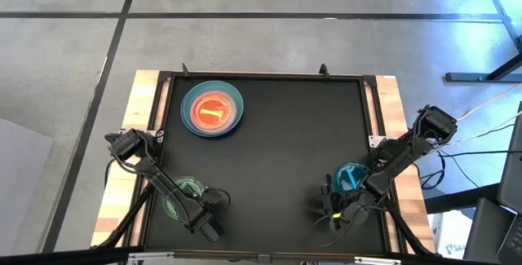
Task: Stack plastic plates
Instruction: Stack the light green plate on the orange plate
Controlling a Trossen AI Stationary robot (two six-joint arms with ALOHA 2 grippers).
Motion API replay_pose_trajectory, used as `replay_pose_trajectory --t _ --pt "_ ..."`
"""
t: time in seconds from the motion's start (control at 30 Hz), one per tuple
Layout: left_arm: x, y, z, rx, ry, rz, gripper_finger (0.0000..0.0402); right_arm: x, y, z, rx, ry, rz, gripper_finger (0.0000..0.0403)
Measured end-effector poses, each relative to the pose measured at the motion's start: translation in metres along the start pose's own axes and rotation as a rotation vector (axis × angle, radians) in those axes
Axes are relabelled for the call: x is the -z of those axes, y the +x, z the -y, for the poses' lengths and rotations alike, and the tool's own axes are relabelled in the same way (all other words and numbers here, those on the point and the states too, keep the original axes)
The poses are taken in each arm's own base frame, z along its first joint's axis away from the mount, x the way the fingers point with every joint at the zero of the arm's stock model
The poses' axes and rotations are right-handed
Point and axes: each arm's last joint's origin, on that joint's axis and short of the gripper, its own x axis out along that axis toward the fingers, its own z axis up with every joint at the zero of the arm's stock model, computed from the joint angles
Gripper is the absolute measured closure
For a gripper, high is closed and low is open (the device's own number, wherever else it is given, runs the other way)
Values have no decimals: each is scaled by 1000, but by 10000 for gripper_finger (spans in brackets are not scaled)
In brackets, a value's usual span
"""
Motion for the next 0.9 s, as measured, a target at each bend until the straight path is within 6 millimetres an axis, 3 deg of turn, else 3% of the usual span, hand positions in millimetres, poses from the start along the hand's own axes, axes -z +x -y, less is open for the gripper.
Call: replay_pose_trajectory --t 0.23,0.4,0.8,0.9 --pt "-4 0 -3 -42 127 2 379 0 0 0 2 0 -4 237" --pt "-19 -18 -4 -108 251 97 397 0 0 1 19 -11 1 237" --pt "-89 -88 -3 -304 668 462 400 -1 0 2 71 -86 25 237" --pt "-110 -95 -16 -359 711 463 401 -1 0 2 70 -74 25 237"
